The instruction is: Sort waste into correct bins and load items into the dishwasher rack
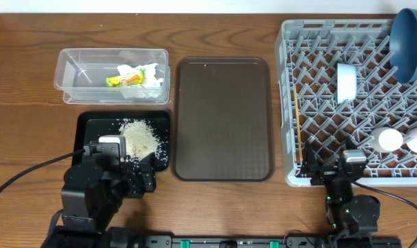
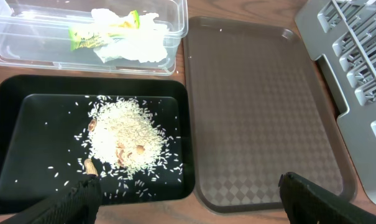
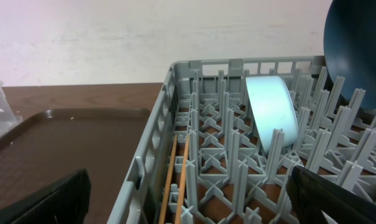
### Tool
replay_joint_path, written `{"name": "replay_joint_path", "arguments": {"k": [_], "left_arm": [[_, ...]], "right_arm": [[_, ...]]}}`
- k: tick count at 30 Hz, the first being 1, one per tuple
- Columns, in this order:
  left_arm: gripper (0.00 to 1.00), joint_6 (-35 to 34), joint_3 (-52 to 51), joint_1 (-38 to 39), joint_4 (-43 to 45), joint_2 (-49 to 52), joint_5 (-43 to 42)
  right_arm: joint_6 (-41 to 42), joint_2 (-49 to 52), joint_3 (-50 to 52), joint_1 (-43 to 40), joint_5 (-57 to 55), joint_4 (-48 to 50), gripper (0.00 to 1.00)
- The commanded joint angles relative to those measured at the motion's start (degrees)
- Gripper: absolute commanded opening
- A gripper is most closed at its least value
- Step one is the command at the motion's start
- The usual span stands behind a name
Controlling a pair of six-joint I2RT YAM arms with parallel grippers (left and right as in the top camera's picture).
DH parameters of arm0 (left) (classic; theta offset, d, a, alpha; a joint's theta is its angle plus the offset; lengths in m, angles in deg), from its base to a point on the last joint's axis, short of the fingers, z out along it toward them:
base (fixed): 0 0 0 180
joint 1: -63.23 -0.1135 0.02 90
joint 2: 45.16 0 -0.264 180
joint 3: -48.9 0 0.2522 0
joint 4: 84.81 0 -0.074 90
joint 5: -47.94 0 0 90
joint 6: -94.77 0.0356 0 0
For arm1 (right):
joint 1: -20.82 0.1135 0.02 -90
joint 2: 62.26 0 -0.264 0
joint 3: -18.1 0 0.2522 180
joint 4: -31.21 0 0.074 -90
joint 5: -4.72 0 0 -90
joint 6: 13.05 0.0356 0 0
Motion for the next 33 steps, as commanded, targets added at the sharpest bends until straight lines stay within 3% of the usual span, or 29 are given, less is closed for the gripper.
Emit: {"name": "replay_joint_path", "arguments": {"k": [1,17,22,26,33], "left_arm": [[0.94,0.3,-0.1,0.0,0.0,-0.1,-0.2],[0.94,0.3,-0.2,0.0,0.1,-0.2,-0.2],[0.94,2.1,-2.1,-0.4,0.2,-5.0,3.4],[0.94,2.0,-9.5,-2.4,3.5,-12.1,3.3],[0.94,2.1,-26.8,-3.4,19.0,-24.2,3.3]], "right_arm": [[-0.7,-0.5,0.2,-0.7,0.5,0.0,0.99],[-0.7,-0.5,0.2,-0.7,0.4,0.0,0.99],[-0.7,-0.5,0.2,-0.7,0.5,0.0,0.99],[-0.7,-0.5,0.2,-0.7,0.5,0.0,0.99],[-0.7,-0.5,0.2,-0.7,0.5,0.0,0.99]]}}
